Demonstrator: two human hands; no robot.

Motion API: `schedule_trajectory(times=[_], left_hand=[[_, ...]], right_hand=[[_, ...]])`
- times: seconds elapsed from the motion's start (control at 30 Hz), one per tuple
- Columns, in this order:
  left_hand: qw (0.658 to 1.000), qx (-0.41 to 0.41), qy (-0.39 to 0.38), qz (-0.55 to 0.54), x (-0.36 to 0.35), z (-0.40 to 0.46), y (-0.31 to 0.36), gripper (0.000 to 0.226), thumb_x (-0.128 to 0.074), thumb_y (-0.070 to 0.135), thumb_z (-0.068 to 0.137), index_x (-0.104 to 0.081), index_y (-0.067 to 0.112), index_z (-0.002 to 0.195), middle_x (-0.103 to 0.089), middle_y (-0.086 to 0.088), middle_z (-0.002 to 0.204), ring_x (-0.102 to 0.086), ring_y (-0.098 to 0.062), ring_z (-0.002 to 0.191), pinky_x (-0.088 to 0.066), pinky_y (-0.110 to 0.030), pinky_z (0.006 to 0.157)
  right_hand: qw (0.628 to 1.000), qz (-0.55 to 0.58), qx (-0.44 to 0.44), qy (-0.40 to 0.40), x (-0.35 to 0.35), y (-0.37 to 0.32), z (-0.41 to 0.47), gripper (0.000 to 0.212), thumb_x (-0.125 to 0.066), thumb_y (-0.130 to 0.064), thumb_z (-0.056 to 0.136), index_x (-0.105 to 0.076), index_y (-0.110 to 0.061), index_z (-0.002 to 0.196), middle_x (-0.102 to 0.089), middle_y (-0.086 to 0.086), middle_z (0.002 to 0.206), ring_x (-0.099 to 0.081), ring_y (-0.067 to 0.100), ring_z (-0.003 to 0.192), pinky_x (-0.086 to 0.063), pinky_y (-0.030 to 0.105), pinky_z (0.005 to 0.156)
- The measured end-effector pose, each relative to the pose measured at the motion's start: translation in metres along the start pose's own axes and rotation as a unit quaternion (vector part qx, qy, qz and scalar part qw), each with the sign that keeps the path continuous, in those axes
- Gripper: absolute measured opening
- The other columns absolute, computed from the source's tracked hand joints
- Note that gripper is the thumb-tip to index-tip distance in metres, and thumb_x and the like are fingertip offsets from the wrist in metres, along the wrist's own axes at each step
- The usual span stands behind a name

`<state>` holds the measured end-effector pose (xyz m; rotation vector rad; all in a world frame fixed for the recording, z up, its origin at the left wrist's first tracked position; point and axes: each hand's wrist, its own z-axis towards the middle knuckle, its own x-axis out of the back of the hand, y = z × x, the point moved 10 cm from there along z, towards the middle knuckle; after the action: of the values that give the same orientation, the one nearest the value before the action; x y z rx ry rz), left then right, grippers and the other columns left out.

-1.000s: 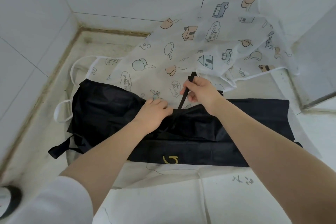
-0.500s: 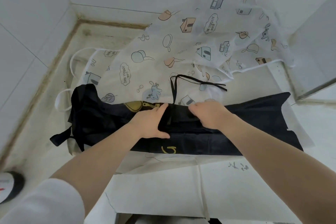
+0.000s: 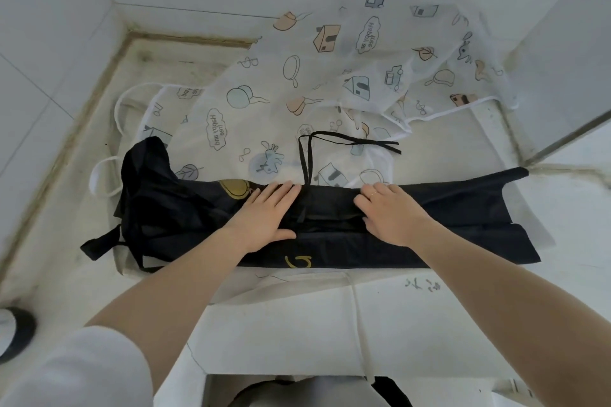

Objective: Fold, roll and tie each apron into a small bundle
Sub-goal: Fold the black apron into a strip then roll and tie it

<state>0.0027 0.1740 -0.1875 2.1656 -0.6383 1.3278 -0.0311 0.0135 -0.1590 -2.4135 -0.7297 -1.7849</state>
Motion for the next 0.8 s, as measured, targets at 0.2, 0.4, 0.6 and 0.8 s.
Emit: schedule_trajectory(times=[0.2, 0.4, 0.6, 0.8], left_hand=[[0.996, 0.071, 0.049, -0.033, 0.023, -0.005, 0.008, 0.074, -0.051, 0.035, 0.091, -0.010, 0.014, 0.150, 0.004, -0.004, 0.158, 0.001, -0.022, 0.145, -0.005, -0.042, 0.118], [0.984, -0.083, 0.157, 0.004, 0.054, 0.021, 0.127, 0.083, -0.043, 0.047, 0.092, 0.001, 0.006, 0.149, 0.010, -0.010, 0.157, 0.010, -0.022, 0.145, 0.008, -0.034, 0.118], [0.999, -0.014, 0.013, -0.048, 0.002, 0.075, 0.165, 0.104, -0.049, 0.063, 0.084, 0.018, 0.014, 0.147, 0.019, -0.010, 0.156, 0.011, -0.029, 0.144, 0.000, -0.044, 0.117], [0.999, 0.049, -0.002, -0.016, -0.003, 0.082, 0.166, 0.077, -0.040, 0.051, 0.092, 0.002, 0.024, 0.150, 0.020, -0.005, 0.156, 0.014, -0.028, 0.144, 0.003, -0.050, 0.115]], right_hand=[[0.995, 0.074, -0.057, -0.038, -0.026, 0.032, -0.023, 0.057, -0.045, -0.029, 0.095, -0.020, -0.022, 0.147, -0.006, 0.007, 0.158, -0.008, 0.025, 0.146, -0.022, 0.045, 0.116], [0.993, 0.099, -0.042, -0.044, -0.038, 0.034, -0.027, 0.065, -0.033, -0.036, 0.100, 0.004, -0.020, 0.151, 0.008, 0.006, 0.159, 0.003, 0.021, 0.147, -0.012, 0.039, 0.119], [0.994, 0.088, -0.068, -0.006, -0.043, 0.073, -0.045, 0.068, -0.037, -0.032, 0.097, -0.003, -0.009, 0.151, -0.005, 0.010, 0.159, -0.007, 0.022, 0.147, -0.003, 0.037, 0.118], [0.982, 0.076, -0.171, -0.020, -0.066, 0.156, -0.092, 0.054, -0.046, -0.012, 0.091, -0.029, -0.015, 0.142, -0.020, 0.010, 0.153, -0.025, 0.028, 0.138, -0.028, 0.036, 0.108]])
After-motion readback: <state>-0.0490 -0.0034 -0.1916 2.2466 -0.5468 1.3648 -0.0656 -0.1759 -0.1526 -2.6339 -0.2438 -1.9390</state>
